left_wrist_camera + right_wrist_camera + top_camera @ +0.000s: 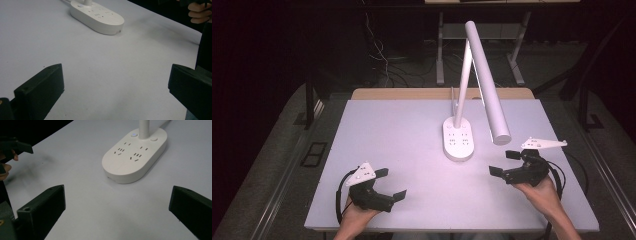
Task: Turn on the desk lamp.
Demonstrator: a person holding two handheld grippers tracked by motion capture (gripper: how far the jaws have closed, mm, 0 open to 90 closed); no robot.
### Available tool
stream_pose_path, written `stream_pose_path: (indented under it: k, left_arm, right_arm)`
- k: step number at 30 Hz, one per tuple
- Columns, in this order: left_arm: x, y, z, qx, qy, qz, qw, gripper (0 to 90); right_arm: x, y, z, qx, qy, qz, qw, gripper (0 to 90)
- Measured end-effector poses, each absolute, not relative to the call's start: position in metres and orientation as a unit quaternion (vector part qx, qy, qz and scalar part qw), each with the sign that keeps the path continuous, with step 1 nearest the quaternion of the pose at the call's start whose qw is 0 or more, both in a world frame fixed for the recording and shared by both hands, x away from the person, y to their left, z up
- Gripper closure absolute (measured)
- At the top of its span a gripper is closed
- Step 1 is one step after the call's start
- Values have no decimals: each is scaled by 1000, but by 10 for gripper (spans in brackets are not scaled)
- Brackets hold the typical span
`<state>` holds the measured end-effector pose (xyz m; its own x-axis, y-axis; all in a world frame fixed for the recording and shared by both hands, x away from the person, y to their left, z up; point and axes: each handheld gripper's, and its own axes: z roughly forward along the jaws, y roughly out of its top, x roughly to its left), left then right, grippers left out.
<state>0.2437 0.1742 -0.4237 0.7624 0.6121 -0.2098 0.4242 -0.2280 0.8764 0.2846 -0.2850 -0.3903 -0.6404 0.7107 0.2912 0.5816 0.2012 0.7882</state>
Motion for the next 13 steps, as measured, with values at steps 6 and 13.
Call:
stream_pose_path:
  k: [6,13]
  left_arm:
    - [244,174,-424,778,333,89,525,0]
    - [244,174,-424,779,333,89,524,0]
  right_arm:
    - [271,-286,-401,421,769,477,68,4]
    - [257,-286,-407,426,766,475,77,4]
